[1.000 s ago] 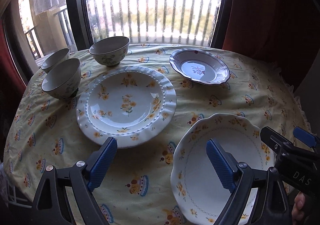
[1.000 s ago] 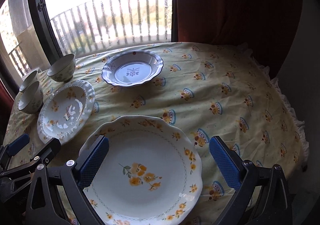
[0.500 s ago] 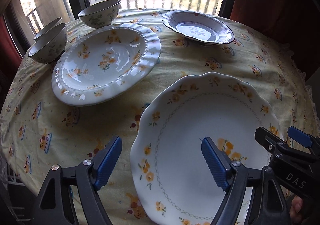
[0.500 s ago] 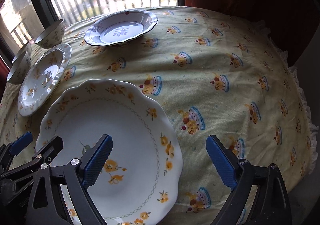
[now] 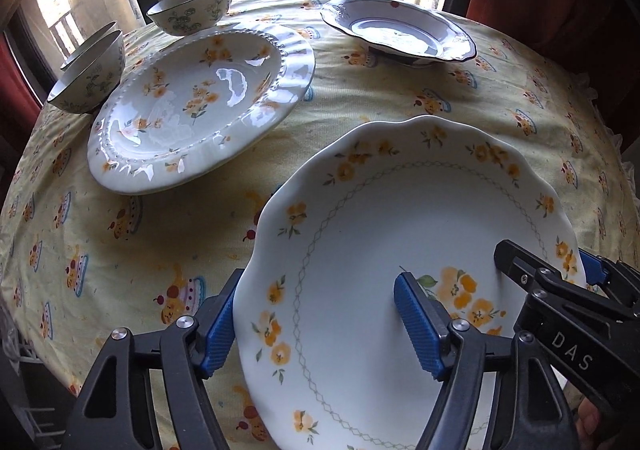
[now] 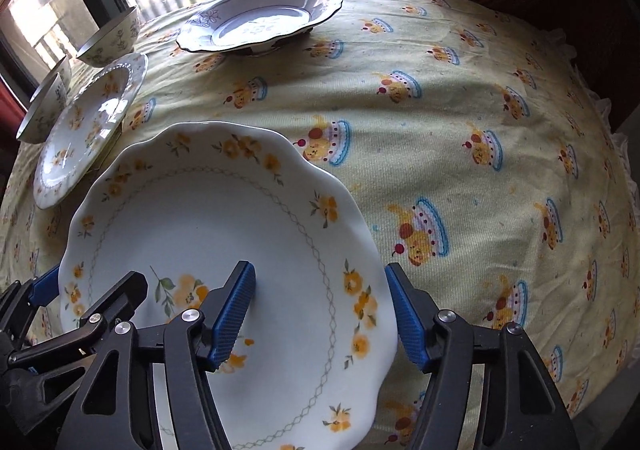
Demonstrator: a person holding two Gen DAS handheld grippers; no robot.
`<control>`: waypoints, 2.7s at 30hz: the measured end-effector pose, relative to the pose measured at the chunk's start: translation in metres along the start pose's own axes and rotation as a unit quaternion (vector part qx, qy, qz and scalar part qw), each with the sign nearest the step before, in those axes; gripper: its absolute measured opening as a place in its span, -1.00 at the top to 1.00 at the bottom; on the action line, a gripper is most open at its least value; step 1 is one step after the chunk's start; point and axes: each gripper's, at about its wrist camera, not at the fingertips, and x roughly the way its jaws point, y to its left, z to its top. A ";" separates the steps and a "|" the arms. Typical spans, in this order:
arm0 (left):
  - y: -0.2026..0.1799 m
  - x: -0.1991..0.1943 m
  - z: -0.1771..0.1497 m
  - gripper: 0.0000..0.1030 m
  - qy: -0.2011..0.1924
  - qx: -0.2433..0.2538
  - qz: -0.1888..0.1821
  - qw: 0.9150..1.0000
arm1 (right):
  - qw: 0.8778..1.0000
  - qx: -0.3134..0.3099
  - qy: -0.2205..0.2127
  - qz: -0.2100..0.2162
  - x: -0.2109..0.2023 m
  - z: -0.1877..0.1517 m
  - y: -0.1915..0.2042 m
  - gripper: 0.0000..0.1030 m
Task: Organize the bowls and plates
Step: 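Lift the flowered plate with both grippers and carry it beside the beaded plate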
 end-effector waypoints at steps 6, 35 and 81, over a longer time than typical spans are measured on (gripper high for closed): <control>0.007 -0.001 0.002 -0.43 -0.001 -0.012 -0.026 1.000 | 1.000 0.015 0.001 -0.007 -0.001 -0.003 0.001 -0.36; 0.139 -0.049 0.016 -0.46 -0.038 0.061 -0.071 0.995 | 0.993 0.099 -0.039 -0.044 -0.050 -0.019 0.127 -0.36; 0.369 0.005 0.033 -0.42 0.008 -0.010 -0.032 0.999 | 0.999 0.038 0.019 -0.015 0.025 0.008 0.374 -0.36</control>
